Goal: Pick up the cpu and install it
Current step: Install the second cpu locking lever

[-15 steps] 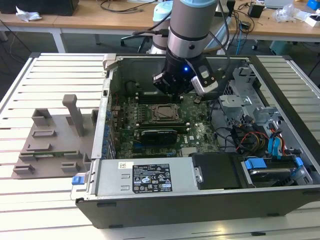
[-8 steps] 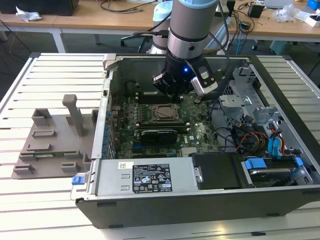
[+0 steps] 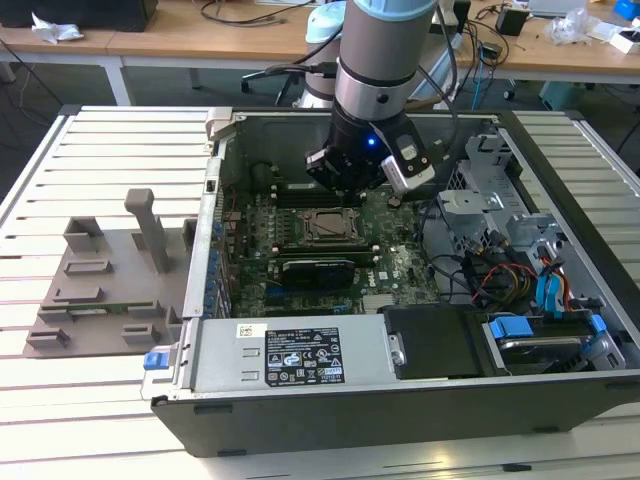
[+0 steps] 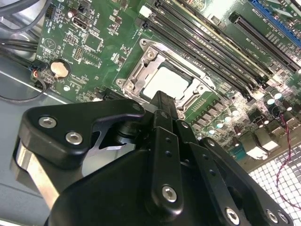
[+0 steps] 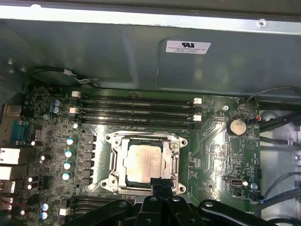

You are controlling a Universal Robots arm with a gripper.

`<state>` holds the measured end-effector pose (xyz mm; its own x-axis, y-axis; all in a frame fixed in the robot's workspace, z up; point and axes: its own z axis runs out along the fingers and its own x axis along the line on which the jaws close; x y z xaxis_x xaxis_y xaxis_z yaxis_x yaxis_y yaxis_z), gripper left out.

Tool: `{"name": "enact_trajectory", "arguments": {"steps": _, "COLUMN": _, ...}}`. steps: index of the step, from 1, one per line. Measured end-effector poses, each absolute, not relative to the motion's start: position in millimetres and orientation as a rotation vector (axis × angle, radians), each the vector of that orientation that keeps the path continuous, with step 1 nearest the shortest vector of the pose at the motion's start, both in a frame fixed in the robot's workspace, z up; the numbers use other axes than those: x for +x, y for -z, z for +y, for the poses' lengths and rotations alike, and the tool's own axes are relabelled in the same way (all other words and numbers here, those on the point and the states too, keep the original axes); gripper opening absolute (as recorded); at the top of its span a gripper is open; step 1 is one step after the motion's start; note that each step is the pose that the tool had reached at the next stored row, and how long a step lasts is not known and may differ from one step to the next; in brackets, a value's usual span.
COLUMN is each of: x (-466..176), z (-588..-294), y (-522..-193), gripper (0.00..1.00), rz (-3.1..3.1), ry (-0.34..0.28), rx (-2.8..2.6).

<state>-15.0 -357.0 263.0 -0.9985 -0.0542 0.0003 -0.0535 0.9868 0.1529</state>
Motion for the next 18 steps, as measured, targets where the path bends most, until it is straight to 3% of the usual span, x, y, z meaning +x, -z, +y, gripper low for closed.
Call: {"name": "enact_trajectory", "arguments": {"steps": 18, "x": -15.0, "z": -357.0, "y": -255.7, "gripper": 0.11, "rz": -3.127, "ry": 0.241, "rx": 0.085}}
